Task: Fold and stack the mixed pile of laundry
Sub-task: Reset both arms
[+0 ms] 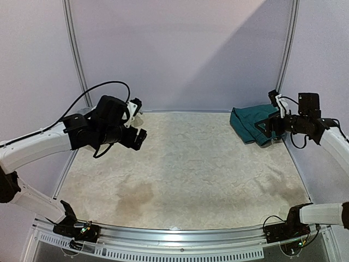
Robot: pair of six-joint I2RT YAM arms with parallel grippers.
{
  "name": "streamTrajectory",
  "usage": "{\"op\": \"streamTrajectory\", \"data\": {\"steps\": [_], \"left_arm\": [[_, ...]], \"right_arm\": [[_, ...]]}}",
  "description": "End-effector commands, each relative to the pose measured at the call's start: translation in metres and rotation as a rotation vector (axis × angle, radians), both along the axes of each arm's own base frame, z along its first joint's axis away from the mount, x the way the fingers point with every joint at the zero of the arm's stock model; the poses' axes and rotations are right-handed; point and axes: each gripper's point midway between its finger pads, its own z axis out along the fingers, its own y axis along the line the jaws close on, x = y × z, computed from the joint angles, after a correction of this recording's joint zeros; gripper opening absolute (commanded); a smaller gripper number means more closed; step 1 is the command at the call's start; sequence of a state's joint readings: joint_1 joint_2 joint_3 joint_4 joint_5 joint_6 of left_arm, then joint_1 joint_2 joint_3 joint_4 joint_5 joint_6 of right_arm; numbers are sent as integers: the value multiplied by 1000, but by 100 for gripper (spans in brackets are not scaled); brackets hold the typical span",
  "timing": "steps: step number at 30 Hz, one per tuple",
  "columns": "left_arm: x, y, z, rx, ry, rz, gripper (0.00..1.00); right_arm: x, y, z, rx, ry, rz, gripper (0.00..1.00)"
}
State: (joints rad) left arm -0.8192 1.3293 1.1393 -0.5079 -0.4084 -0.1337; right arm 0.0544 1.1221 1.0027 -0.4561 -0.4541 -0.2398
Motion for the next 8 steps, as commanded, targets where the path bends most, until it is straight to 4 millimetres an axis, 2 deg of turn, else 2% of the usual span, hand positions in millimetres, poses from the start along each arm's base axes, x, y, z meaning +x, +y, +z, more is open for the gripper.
{"op": "streamTrajectory", "data": {"steps": [1, 3, 5, 8], "left_arm": [[4, 34, 8, -19, -102, 89, 100], [5, 44, 10, -46, -140, 114, 100], [5, 47, 9, -64, -166, 98, 100], [6, 51, 6, -78, -173, 107, 100]], "right_arm": [[-4, -9, 32, 143, -116, -138, 99], [-10, -12, 28, 164, -113, -164, 99], [-15, -13, 22, 177, -106, -176, 99], [-16, -15, 3, 126, -92, -169, 99]]}}
